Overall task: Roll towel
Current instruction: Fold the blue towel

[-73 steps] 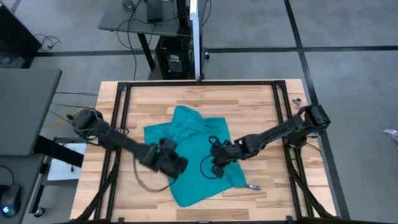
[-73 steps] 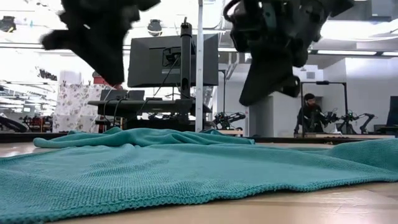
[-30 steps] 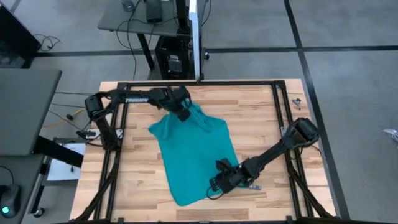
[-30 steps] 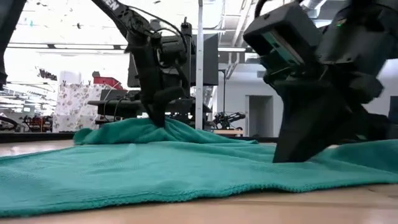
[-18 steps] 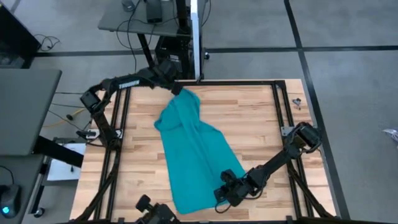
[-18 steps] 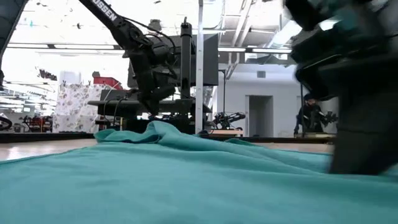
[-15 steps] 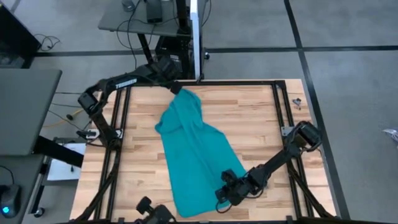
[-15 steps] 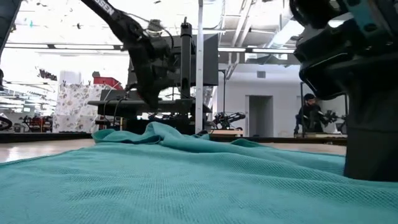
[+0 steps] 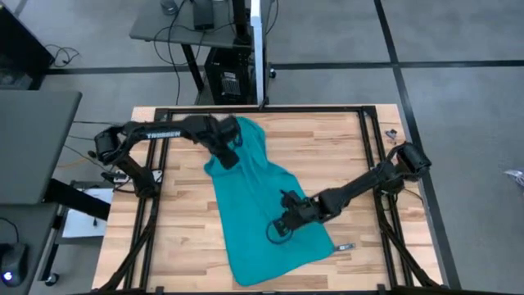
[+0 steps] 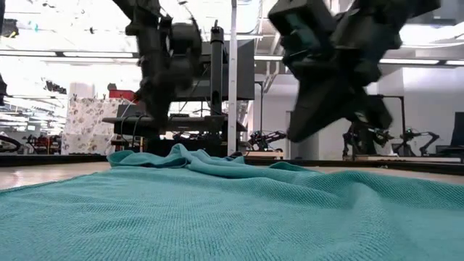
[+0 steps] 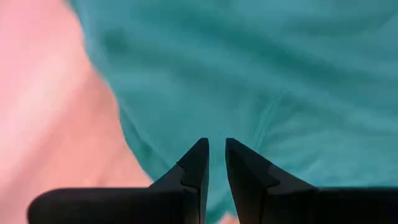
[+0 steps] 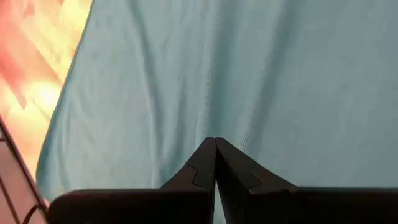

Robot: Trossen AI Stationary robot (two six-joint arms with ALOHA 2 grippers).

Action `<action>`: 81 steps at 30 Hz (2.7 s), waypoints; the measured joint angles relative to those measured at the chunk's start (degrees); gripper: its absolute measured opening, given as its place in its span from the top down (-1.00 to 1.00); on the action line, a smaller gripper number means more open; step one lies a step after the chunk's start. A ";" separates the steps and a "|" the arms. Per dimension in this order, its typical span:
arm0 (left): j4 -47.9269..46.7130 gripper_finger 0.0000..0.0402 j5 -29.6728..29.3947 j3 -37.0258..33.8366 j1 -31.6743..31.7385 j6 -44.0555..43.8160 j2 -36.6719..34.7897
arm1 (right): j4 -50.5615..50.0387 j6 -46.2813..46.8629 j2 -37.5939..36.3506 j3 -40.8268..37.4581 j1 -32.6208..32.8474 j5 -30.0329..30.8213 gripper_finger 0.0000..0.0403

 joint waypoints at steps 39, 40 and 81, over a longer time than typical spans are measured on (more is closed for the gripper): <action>0.69 0.81 -0.51 0.59 5.59 6.89 -12.85 | -8.57 0.86 -2.62 -1.44 4.56 -3.52 1.00; 0.74 0.81 0.21 0.59 2.81 4.75 -14.61 | -9.15 -2.70 -3.60 -1.44 3.69 -3.54 1.00; 6.42 0.81 -6.37 -7.01 -34.94 -35.98 -22.48 | -9.59 -32.26 -11.36 -1.15 -14.15 -0.91 1.00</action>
